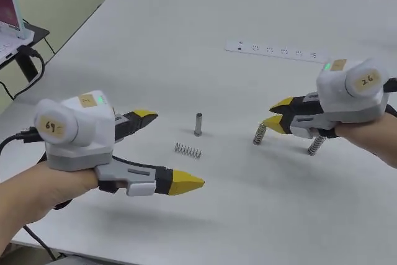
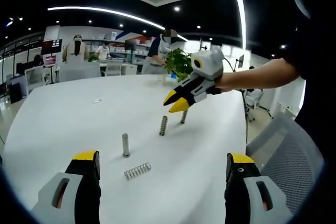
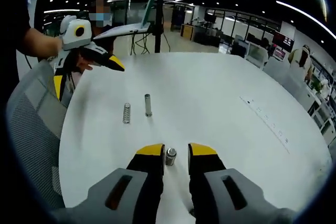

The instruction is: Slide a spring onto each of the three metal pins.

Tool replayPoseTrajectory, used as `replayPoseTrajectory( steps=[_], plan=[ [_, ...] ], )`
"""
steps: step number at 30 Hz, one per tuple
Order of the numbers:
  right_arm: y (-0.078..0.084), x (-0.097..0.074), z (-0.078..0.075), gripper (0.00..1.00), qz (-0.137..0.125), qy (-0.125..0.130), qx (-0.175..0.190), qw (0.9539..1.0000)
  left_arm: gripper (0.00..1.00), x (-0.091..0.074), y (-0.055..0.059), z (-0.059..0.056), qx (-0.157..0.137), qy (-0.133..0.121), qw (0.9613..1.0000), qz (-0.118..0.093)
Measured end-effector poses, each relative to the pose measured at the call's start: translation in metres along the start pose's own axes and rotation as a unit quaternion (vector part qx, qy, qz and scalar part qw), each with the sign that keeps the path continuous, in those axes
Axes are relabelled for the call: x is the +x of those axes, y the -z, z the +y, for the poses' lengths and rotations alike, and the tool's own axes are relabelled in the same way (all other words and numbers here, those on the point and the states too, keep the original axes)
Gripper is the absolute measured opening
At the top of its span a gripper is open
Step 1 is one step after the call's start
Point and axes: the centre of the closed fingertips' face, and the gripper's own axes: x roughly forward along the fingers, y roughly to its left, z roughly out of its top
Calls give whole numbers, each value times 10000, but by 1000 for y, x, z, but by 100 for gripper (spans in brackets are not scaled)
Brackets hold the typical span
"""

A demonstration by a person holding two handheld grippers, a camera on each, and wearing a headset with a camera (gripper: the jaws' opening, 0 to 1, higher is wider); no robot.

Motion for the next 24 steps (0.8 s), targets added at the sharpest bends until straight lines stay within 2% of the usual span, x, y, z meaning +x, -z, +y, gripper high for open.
replayPoseTrajectory(
  steps=[10, 24],
  plan=[
    [-4, -20, 11, 17, -403, 30, 360, 9985, 98, -1, -3, 2, 27, -2, 10000, -18],
    [10, -28, 37, 18, -526, -56, 657, 9964, 97, -1, 0, 3, 9, 18, 10000, 1]
  ],
)
